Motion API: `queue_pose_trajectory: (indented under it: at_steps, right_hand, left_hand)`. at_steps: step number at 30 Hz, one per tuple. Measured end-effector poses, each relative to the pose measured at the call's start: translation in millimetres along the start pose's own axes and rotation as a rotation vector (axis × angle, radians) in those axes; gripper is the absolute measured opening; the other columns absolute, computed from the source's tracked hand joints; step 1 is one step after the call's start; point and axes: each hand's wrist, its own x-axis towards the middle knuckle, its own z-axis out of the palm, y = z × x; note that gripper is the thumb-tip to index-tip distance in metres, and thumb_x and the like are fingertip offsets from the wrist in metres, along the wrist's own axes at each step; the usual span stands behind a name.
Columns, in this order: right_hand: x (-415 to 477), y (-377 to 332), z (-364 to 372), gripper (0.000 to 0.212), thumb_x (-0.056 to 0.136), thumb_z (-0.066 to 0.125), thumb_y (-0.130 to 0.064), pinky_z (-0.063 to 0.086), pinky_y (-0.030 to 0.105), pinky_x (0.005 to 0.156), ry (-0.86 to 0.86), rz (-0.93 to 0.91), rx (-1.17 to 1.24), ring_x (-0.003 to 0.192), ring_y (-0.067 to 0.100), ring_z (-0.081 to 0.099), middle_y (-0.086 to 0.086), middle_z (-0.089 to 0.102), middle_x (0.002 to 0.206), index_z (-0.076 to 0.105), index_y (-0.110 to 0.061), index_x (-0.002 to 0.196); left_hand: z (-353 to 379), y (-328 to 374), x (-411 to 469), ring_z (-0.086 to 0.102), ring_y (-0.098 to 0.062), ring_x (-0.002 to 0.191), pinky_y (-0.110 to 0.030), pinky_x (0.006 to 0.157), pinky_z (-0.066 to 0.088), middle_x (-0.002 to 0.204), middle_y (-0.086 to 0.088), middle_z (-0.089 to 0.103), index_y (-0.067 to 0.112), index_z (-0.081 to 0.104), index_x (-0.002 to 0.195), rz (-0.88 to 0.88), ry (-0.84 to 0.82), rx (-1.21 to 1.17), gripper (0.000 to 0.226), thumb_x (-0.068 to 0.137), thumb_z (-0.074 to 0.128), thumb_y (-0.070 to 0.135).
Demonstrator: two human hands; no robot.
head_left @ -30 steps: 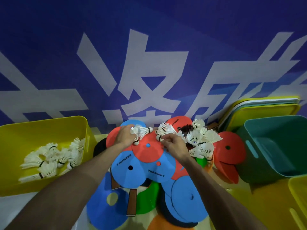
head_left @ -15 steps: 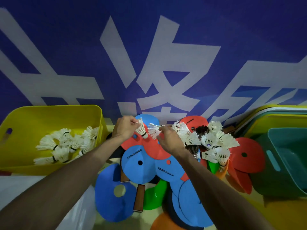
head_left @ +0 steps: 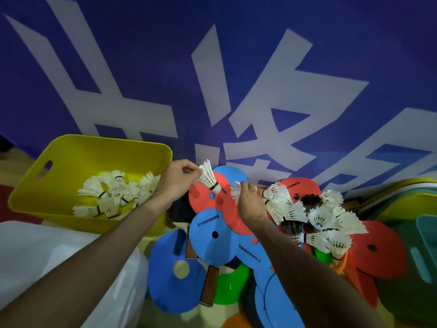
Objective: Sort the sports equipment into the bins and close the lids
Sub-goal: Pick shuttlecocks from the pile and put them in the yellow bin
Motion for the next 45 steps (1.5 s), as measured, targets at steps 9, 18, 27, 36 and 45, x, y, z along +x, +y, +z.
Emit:
queue_pose_trajectory:
  at_steps: [9, 18, 27, 36, 45]
  right_hand:
    - [2, 6, -30, 0.029, 0.088, 0.046, 0.0, 0.051, 0.035, 0.084, 0.228, -0.007, 0.368, 0.093, 0.033, 0.066, 0.016, 0.071, 0.1, 0.067, -0.003, 0.108]
    - [-2, -40, -68, 0.021, 0.086, 0.055, -0.008, 0.053, 0.034, 0.083, 0.346, 0.087, 0.841, 0.086, 0.015, 0.063, 0.002, 0.07, 0.093, 0.069, -0.012, 0.102]
    - [-3, -146, -61, 0.019, 0.09, 0.053, -0.001, 0.06, 0.039, 0.072, 0.04, -0.009, 1.178, 0.081, 0.026, 0.069, 0.015, 0.068, 0.094, 0.065, -0.004, 0.105]
    - [0, -195, -33, 0.016, 0.089, 0.052, 0.0, 0.06, 0.031, 0.072, -0.216, 0.007, 1.201, 0.073, 0.02, 0.07, 0.015, 0.068, 0.094, 0.062, -0.012, 0.094]
    - [-3, -179, -33, 0.014, 0.092, 0.053, -0.004, 0.058, 0.029, 0.068, -0.32, -0.074, 1.101, 0.079, 0.02, 0.066, 0.007, 0.064, 0.086, 0.062, -0.014, 0.091]
  left_hand:
    - [-23, -6, -12, 0.068, -0.02, 0.069, -0.036, 0.07, 0.055, 0.076, -0.002, 0.068, 0.02, 0.066, 0.08, -0.016, 0.035, -0.109, 0.007, 0.087, 0.065, 0.017]
    - [-67, -3, -31, 0.067, -0.016, 0.07, -0.03, 0.066, 0.053, 0.08, -0.003, 0.07, 0.018, 0.068, 0.088, 0.011, 0.142, -0.202, 0.004, 0.088, 0.065, 0.021]
    - [-120, -50, -47, 0.067, -0.015, 0.068, -0.035, 0.071, 0.053, 0.078, -0.001, 0.069, 0.026, 0.065, 0.075, -0.072, 0.386, -0.204, 0.013, 0.085, 0.067, 0.018]
    - [-152, -86, -44, 0.068, -0.022, 0.087, -0.039, 0.079, 0.055, 0.092, -0.005, 0.071, 0.018, 0.069, 0.087, -0.15, 0.491, -0.165, 0.005, 0.086, 0.064, 0.019]
    - [-126, -79, -35, 0.062, -0.017, 0.095, -0.018, 0.066, 0.045, 0.102, -0.007, 0.069, 0.02, 0.068, 0.106, -0.102, 0.344, -0.128, 0.017, 0.091, 0.059, 0.017]
